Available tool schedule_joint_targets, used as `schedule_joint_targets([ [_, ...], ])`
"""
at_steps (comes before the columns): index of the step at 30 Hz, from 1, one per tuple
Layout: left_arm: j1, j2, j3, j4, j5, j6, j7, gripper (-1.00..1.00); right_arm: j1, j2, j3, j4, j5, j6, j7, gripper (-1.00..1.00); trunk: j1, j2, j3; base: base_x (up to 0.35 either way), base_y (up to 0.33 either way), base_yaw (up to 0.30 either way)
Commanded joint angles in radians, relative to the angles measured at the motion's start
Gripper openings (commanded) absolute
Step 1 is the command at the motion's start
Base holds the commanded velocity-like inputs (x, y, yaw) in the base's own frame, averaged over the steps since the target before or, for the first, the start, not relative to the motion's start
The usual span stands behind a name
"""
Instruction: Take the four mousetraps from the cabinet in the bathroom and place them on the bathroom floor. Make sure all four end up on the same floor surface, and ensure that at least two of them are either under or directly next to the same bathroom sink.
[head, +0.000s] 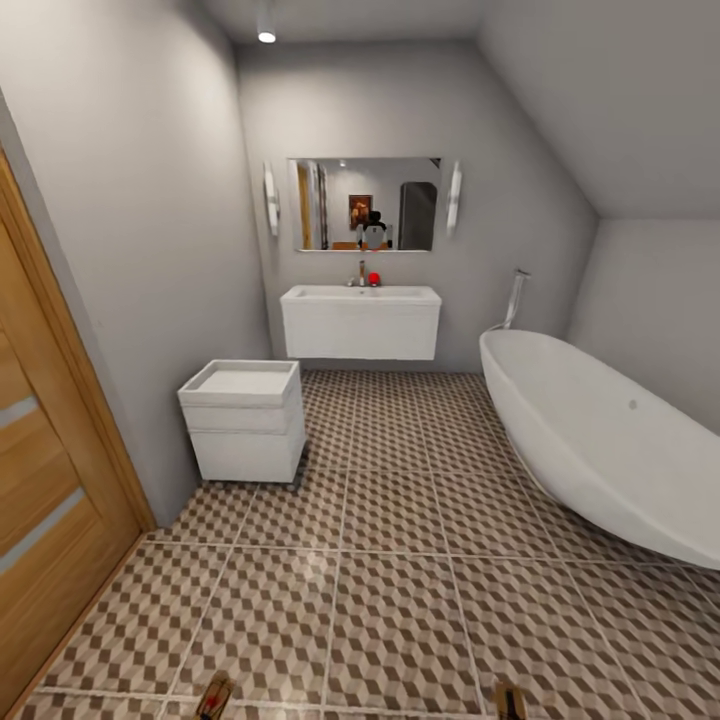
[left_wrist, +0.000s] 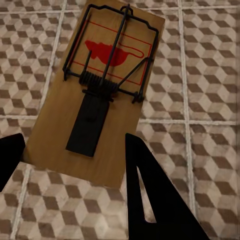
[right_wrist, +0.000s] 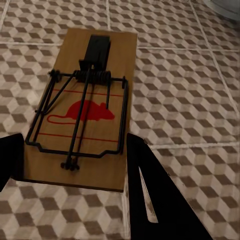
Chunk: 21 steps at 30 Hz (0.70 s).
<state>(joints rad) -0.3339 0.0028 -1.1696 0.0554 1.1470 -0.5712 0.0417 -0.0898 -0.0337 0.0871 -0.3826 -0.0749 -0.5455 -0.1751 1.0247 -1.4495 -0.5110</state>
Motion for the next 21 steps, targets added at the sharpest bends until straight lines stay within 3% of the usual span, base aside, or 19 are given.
schedule_joint_targets([
  [1, 0.000, 0.000, -0.008, 0.001, 0.000, -0.002, 0.004, -1.00, -0.001, -0.001, 0.008, 0.001, -0.011, -0.004, -0.001, -1.00, 0.000, 0.000, -0.001, 0.182, -0.194, 0.000],
  [21, 0.000, 0.002, -0.007, 0.001, 0.001, -0.002, 0.006, -1.00, -0.001, -0.001, 0.008, 0.001, -0.011, -0.004, -0.001, -1.00, 0.000, 0.000, -0.001, 0.227, -0.193, 0.000],
])
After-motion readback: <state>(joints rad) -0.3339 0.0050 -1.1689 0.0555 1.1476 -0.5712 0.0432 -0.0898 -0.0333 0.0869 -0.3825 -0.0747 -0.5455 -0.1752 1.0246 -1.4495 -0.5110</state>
